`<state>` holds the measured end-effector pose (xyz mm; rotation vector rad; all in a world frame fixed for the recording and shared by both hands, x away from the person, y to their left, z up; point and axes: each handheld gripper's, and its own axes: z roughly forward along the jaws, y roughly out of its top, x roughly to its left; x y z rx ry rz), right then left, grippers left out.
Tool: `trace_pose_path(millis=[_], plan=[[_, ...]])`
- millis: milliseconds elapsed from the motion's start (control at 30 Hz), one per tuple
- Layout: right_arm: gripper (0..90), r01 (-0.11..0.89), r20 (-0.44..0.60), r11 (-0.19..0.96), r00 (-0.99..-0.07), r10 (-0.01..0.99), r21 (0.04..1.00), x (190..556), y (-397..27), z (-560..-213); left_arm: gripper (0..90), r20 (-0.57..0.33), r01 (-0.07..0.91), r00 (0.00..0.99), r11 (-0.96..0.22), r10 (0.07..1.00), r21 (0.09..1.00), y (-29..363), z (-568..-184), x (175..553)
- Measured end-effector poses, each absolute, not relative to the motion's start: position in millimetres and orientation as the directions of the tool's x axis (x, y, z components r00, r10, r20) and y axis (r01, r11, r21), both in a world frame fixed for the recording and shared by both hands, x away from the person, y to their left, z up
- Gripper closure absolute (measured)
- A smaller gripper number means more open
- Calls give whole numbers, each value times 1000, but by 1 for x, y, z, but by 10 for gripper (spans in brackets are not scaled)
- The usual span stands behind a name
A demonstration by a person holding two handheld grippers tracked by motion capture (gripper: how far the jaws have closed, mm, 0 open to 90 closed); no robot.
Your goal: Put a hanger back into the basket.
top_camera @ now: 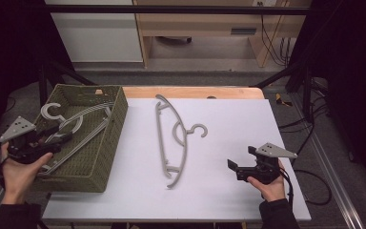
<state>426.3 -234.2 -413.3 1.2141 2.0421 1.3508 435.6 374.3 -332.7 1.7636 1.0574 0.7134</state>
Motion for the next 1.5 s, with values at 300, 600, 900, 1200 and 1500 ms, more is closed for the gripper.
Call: trace_pose_path(millis=[300, 600, 900, 1200, 1500], plan=[[46, 431, 139, 133, -543, 828, 892, 425, -227, -408, 230, -44, 290, 542, -137, 839, 947, 330, -345, 418], [44, 425, 147, 118, -540, 829, 898, 426, -213, -404, 109, -40, 289, 610, -176, 791, 941, 306, -362, 411], [45, 434, 142, 139, -553, 821, 890, 433, -191, -405, 79, -33, 291, 624, -193, 781, 937, 301, -366, 412], [61, 453, 150, 149, -560, 815, 879, 444, -165, -405, 71, -21, 294, 641, -221, 767, 930, 292, -371, 413], [126, 507, 158, 172, -543, 825, 845, 469, -129, -418, 68, -9, 292, 664, -248, 748, 924, 285, -374, 412]])
